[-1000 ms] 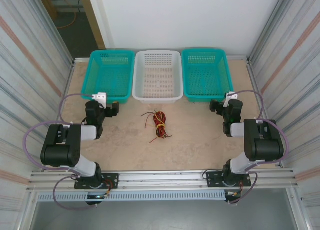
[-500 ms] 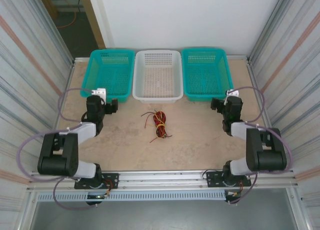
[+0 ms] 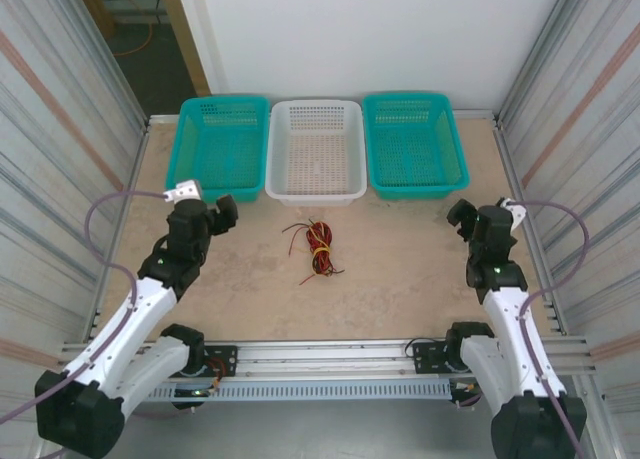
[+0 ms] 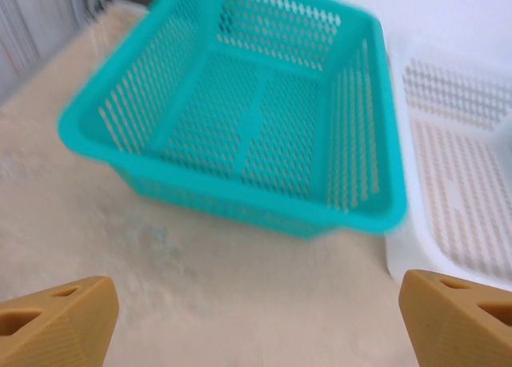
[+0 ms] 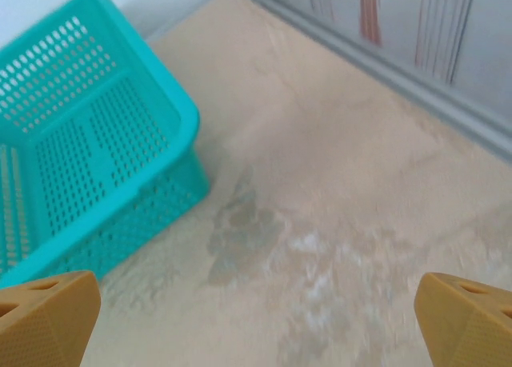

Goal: Untangle the cables

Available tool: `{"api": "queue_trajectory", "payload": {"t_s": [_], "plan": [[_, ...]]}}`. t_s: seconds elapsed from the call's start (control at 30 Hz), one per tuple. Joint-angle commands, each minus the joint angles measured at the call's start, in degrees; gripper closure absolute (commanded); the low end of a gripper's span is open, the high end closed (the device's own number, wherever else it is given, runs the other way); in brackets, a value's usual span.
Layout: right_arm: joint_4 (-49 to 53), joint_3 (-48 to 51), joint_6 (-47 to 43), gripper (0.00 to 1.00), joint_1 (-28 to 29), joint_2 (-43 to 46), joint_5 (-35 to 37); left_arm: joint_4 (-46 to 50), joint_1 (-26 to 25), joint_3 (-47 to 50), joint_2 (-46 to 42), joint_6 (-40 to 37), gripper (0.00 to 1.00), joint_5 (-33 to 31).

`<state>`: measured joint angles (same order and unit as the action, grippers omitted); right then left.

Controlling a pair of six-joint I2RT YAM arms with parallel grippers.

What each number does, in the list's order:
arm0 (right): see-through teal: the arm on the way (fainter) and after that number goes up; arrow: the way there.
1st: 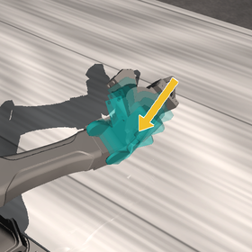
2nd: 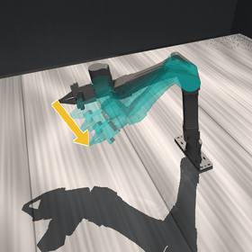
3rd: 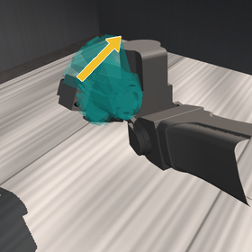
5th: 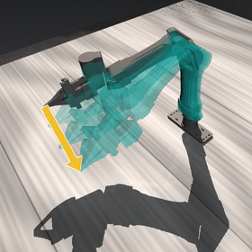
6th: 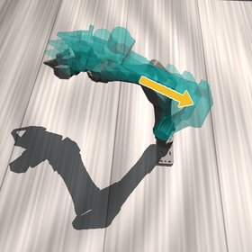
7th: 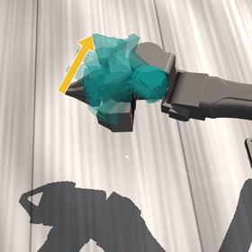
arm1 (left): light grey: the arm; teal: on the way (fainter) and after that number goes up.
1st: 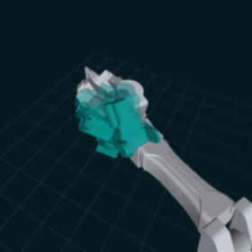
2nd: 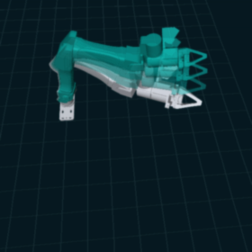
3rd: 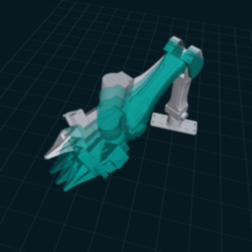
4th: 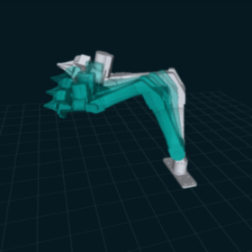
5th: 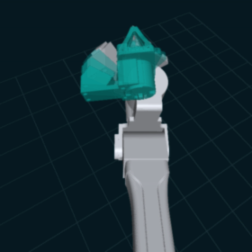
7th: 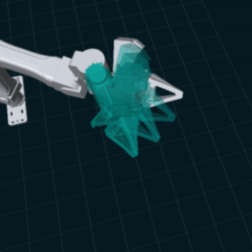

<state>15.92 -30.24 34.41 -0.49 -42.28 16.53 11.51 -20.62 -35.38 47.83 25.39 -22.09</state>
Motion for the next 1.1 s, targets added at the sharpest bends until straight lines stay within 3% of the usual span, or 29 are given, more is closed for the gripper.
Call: {"api": "queue_trajectory", "payload": {"t_s": [0.0,0.2,0.3,0.57,1.07], "plan": [[14.03,-4.88,6.3,0.01,8.54,-2.31,-2.19,11.51,-4.02,-4.12,-2.86,4.69,0.1,1.65],[25.31,-19.44,12.35,0.0,48.68,-23.63,18.4,21.74,-6.63,-10.04,-2.07,7.77,0.16,12.58],[22.13,-27.14,9.31,0.02,59.29,-33.99,19.55,23.38,-6.55,-10.73,-2.65,10.6,0.15,14.39],[22.28,-43.59,3.01,0.35,60.51,-54.77,6.65,20.58,-6.21,-11.53,0.85,13.45,0.16,18.85],[23.32,-50.22,-1.35,0.71,58.4,-64.98,5.32,20.31,-5.75,-9.73,1.09,13.94,0.16,20.05]]}}
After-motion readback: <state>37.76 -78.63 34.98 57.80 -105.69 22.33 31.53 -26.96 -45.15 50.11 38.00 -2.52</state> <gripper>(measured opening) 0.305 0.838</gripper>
